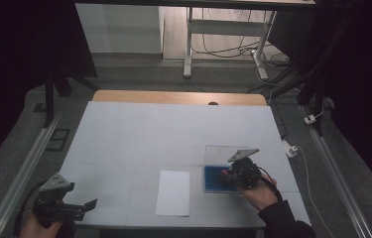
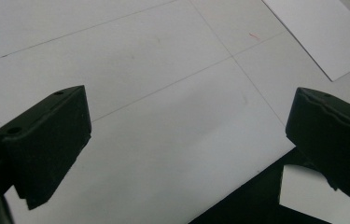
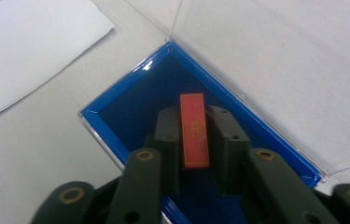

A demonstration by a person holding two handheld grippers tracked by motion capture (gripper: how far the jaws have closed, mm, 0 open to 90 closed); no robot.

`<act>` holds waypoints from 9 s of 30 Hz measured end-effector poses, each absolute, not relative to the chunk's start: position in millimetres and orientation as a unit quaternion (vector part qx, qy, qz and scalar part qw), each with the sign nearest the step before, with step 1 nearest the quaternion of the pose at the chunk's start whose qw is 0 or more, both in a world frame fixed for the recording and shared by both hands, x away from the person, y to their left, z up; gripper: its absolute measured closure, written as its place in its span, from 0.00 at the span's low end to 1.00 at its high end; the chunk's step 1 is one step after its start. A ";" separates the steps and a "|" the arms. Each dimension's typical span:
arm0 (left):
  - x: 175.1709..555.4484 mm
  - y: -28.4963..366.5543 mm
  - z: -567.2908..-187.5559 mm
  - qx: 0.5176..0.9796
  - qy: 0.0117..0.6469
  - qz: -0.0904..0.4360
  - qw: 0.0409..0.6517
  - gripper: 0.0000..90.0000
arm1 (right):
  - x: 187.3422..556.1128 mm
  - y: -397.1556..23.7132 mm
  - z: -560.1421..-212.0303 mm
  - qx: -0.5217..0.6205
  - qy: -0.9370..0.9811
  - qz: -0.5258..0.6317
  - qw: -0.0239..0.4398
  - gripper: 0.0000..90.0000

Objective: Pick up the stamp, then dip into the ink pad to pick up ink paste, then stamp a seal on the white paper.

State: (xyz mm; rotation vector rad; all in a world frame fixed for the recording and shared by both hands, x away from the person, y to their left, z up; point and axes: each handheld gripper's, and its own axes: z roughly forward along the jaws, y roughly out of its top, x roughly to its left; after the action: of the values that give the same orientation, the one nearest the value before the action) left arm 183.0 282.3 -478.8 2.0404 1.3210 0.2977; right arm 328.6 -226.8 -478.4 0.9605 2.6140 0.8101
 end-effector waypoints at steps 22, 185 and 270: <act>182.8 282.0 -478.7 0.784 0.508 0.116 0.338 0.01 | 326.7 -229.9 -472.4 0.329 0.890 0.293 0.115 0.88; 184.8 279.0 -479.3 0.791 0.504 0.115 0.328 0.01 | 318.1 -221.7 -484.5 0.302 0.904 0.243 0.179 0.89; 184.7 280.3 -479.4 0.789 0.505 0.113 0.331 0.01 | 305.6 -228.2 -449.0 0.307 0.856 0.401 0.114 0.88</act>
State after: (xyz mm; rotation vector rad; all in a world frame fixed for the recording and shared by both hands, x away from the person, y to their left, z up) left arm 184.7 280.3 -479.4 2.0621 1.3207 0.2953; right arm 305.6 -228.2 -449.0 0.9000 2.5094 1.1754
